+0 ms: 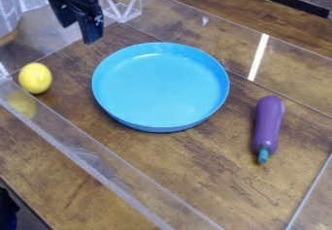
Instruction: Remove the lemon from the blue tray and put it on the table
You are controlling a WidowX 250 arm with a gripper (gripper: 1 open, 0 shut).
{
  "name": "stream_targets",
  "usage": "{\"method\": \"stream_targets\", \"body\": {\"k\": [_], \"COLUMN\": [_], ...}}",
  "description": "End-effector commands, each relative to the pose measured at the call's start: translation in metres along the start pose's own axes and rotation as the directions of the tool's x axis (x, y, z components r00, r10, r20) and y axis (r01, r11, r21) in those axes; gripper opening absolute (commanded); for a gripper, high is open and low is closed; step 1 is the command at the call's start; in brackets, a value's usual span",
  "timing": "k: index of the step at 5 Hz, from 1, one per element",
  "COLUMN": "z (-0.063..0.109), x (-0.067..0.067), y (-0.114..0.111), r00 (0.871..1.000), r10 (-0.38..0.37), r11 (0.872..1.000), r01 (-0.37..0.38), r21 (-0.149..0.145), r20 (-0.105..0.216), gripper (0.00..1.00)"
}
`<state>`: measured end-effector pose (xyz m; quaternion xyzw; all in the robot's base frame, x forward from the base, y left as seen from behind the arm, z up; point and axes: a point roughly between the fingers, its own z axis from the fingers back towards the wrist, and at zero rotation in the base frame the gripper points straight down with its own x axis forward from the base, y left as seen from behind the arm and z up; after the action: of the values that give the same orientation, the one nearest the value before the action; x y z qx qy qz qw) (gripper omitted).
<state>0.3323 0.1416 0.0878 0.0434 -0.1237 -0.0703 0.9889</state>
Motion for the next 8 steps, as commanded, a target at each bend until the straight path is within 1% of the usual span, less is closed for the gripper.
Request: {"method": "stream_targets", "body": {"k": [1, 4, 8], "z": [0.015, 0.013, 0.011], "x": [0.004, 0.003, 0.01], "y": [0.016, 0.026, 0.038], "r00": [0.999, 0.999, 1.0], "r10": [0.014, 0.013, 0.001], "r11": [0.999, 1.0, 1.0], "r01": [-0.015, -0.014, 0.0], "r21": [0.03, 0.018, -0.009], "r20": [0.04, 0.035, 0.031], "gripper": [1.0, 1.0, 1.0]}}
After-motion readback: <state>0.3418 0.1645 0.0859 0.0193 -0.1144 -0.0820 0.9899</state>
